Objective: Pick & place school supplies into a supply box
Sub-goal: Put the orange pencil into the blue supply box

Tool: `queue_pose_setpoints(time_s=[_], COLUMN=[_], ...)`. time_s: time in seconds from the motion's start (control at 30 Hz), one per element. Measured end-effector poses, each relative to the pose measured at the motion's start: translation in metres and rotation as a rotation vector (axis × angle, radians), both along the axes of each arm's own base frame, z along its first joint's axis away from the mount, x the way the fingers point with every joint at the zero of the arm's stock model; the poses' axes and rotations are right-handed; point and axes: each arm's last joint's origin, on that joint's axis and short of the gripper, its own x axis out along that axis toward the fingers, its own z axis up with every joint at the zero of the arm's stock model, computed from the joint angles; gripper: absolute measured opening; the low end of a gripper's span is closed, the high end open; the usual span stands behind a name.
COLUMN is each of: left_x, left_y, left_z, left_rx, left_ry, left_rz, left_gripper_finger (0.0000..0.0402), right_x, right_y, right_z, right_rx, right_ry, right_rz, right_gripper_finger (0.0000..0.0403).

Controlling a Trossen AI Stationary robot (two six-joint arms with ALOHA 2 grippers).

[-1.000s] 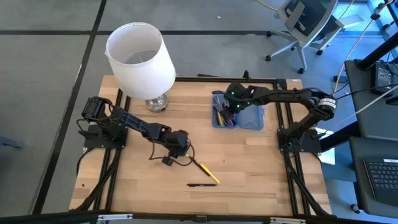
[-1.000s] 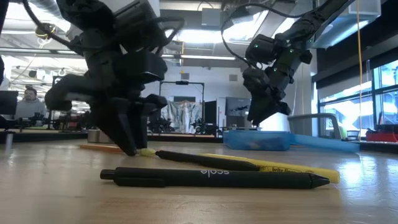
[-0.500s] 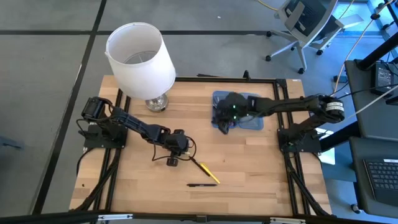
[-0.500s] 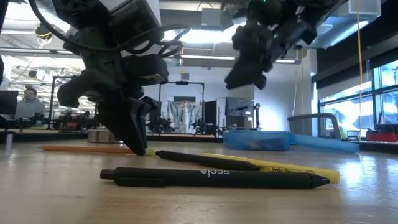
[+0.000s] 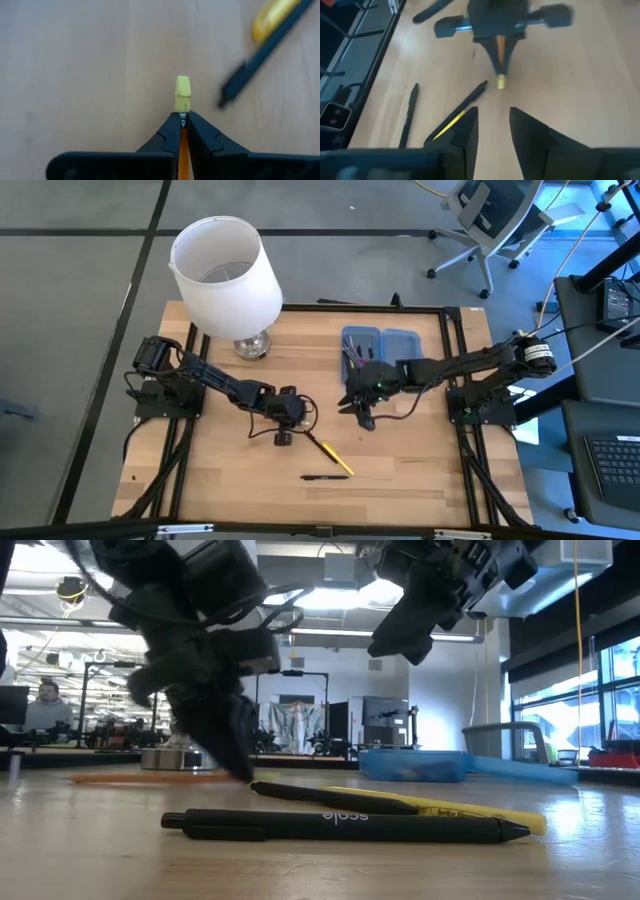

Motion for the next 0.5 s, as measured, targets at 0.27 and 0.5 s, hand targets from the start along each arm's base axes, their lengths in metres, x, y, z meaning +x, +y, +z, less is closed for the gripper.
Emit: queue_pose_setpoints(time_s=[0.27,0.5], left_x=[0.031,0.033], left_y=[0.003,0.013], left_z=[0.045,0.105], left_rx=[0.0,-0.003], left_ry=[-0.134,-0.22], left_rz=[0.029,0.075], left_gripper_finger=[0.0008,0.0008], right_x=[-0.009,-0.038], right_y=[0.012,0.026], right_z=[0.0,0.019], right_rx=[-0.009,-0.166], right_ry=[0.06,0.09], right_rz=[0.017,-0.027], right_gripper_finger=[0.011,0.0089])
